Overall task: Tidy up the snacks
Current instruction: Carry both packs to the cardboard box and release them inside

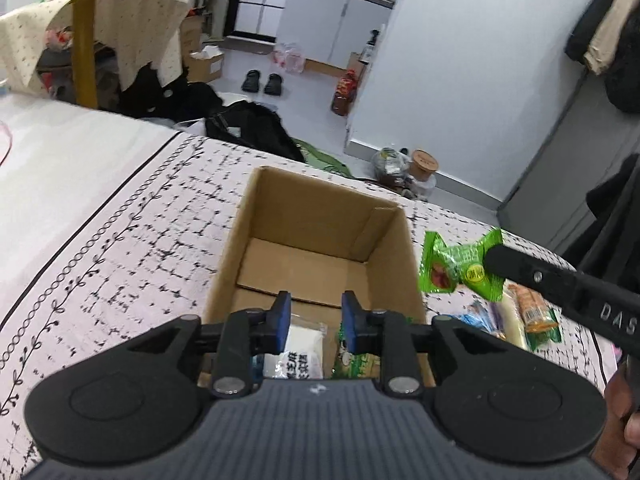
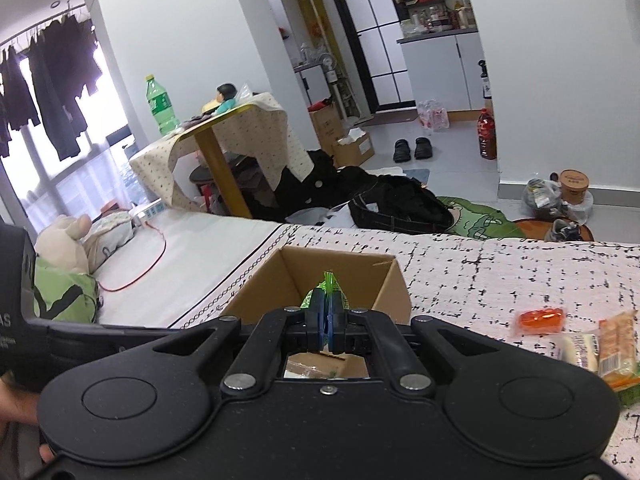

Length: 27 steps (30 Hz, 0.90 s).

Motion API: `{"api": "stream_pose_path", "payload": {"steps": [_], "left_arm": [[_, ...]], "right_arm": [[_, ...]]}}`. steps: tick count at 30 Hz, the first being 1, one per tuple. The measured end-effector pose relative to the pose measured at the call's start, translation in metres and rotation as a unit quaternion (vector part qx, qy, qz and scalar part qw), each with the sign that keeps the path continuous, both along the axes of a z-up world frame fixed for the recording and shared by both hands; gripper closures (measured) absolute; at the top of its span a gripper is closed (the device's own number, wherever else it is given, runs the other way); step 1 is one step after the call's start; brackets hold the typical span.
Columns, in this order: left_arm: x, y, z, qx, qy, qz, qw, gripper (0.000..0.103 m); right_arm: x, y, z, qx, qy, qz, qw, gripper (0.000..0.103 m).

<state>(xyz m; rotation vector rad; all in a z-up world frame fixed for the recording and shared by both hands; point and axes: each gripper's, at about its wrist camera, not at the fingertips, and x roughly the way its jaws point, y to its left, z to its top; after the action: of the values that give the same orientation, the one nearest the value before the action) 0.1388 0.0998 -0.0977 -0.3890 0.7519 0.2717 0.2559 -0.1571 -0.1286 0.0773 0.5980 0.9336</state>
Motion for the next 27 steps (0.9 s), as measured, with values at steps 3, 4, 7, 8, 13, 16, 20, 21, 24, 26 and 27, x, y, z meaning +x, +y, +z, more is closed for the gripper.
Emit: {"api": "stream_pose_path", "payload": {"steps": [3,4,7,8,13,16,20,21,24,26,27], "left_arm": [[-0.003,0.006,0.001,-0.001,-0.001,0.014,0.9999,0.064],[-0.003,0.007,0.002,-0.002,-0.001,0.017,0.9999,0.062],[-0.005,0.007,0.003,0.002,-0.002,0.019,0.9998,0.056],[-0.006,0.007,0.003,0.004,0.000,0.020,0.9998,0.056],[-0.005,0.005,0.004,0.008,0.004,0.019,0.9998,0.051],[-0.006,0.005,0.004,0.005,0.006,0.025,0.9997,0.043],[-0.006,-0.001,0.005,0.006,0.007,0.030,0.9995,0.035],[-0.006,-0.002,0.005,0.006,0.007,0.030,0.9995,0.034],[-0.005,-0.007,0.003,0.001,0.009,0.028,0.9996,0.031],[-0.004,-0.011,0.004,0.001,0.007,0.030,0.9995,0.026],[-0.004,-0.014,0.004,0.002,0.005,0.031,0.9995,0.022]], "right_arm": [[-0.001,0.007,-0.002,-0.004,0.002,0.010,1.000,0.102],[-0.002,0.008,-0.002,-0.004,0.003,0.013,1.000,0.102],[-0.003,0.011,-0.003,-0.001,0.007,0.021,1.000,0.101],[-0.003,0.011,-0.003,0.001,0.010,0.022,1.000,0.101],[0.002,0.007,-0.004,0.017,0.029,0.030,0.999,0.080],[-0.002,-0.001,-0.003,0.016,0.013,0.014,1.000,0.056],[0.000,-0.014,-0.004,0.015,0.018,-0.002,1.000,0.054],[0.000,-0.018,-0.004,0.013,0.016,-0.008,1.000,0.052],[-0.001,-0.031,-0.004,0.006,0.008,-0.034,0.999,0.041],[0.000,-0.039,-0.003,0.008,0.006,-0.045,0.999,0.034],[0.001,-0.043,-0.003,0.009,0.004,-0.053,0.999,0.031]]}}
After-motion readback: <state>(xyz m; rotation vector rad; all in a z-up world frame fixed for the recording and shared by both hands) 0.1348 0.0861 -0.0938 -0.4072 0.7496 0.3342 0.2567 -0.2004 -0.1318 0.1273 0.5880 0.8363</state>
